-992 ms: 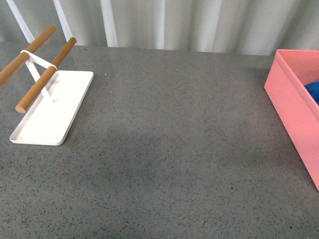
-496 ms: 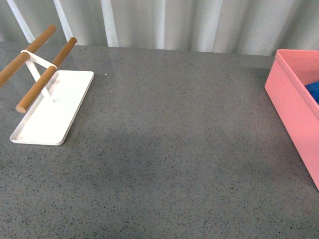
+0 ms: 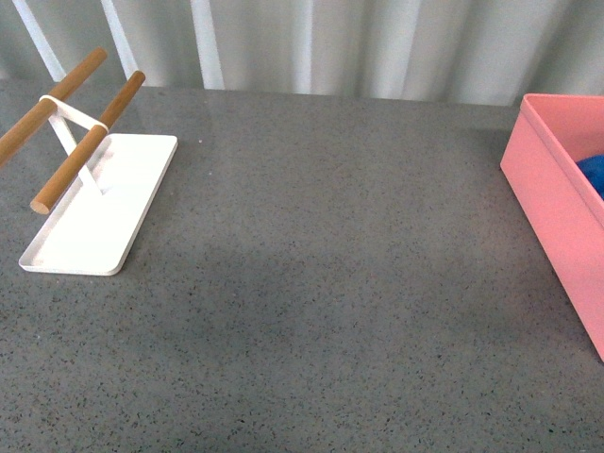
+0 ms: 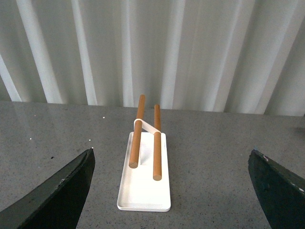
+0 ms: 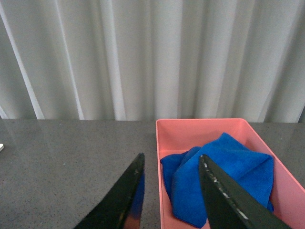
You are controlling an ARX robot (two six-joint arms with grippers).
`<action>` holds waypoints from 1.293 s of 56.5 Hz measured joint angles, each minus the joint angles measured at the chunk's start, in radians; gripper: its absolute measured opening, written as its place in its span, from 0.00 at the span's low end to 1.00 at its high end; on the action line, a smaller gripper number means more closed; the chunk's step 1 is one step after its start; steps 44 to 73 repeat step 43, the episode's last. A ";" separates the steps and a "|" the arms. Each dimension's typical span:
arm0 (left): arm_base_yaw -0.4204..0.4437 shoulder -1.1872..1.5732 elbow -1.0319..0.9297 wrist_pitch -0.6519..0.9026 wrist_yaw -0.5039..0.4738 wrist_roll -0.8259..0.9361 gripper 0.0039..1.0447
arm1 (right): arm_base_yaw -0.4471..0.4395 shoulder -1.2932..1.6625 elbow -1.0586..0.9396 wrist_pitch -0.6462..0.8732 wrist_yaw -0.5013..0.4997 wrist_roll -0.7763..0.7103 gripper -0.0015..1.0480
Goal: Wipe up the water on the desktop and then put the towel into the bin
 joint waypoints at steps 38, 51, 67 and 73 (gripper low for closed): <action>0.000 0.000 0.000 0.000 0.000 0.000 0.94 | 0.000 0.000 0.000 0.000 0.000 0.002 0.93; 0.000 0.000 0.000 0.000 0.000 0.000 0.94 | 0.000 0.000 0.000 0.000 0.000 0.002 0.93; 0.000 0.000 0.000 0.000 0.000 0.000 0.94 | 0.000 0.000 0.000 0.000 0.000 0.002 0.93; 0.000 0.000 0.000 0.000 0.000 0.000 0.94 | 0.000 0.000 0.000 0.000 0.000 0.002 0.93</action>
